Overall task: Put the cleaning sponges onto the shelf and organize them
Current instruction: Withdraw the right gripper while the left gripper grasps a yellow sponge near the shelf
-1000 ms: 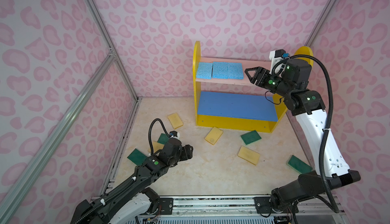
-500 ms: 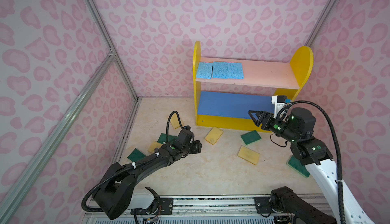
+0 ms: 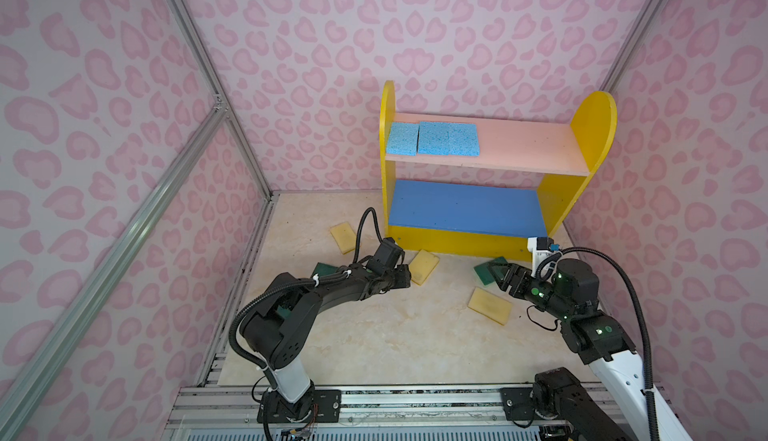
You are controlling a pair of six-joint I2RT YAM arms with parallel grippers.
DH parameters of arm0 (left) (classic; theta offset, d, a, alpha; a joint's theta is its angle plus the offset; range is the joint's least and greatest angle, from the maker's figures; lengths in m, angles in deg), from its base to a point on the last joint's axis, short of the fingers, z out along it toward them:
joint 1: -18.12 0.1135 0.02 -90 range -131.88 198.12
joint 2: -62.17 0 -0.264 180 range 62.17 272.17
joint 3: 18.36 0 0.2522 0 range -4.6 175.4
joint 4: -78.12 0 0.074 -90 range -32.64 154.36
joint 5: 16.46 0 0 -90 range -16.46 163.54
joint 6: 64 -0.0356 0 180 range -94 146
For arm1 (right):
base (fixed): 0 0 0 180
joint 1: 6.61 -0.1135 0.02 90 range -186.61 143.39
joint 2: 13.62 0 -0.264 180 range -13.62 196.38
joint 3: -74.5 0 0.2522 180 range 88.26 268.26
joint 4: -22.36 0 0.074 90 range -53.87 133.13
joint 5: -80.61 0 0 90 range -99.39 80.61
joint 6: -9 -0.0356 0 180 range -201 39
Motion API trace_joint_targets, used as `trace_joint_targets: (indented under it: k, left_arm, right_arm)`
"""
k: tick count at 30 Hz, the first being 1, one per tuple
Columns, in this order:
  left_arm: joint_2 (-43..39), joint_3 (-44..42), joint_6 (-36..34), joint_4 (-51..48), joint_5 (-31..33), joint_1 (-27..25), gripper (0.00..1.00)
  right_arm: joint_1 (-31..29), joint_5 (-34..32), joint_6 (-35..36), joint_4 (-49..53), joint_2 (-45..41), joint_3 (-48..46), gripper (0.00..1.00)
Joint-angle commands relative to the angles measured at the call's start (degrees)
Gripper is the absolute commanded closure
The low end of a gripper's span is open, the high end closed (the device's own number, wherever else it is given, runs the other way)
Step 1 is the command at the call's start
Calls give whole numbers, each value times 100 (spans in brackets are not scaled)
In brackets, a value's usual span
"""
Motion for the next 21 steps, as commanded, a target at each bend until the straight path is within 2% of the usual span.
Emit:
trace_joint_targets:
  k: [1, 10, 13, 15, 21]
  left_arm:
    - [304, 263, -57, 143, 70, -7, 47]
    - [911, 683, -8, 168, 66, -1, 52]
    - [1013, 695, 45, 241, 22, -12, 62]
    - [1057, 678, 115, 284, -14, -17, 74]
    - [996, 566, 238, 369, -48, -51, 89]
  right_arm:
    - [127, 213, -10, -47, -109, -107, 34]
    - [254, 352, 4, -31, -190, -332, 34]
    - [254, 364, -17, -57, -181, -409, 34]
    - [257, 380, -36, -94, -173, -456, 34]
    - [253, 404, -151, -221, -149, -618, 34]
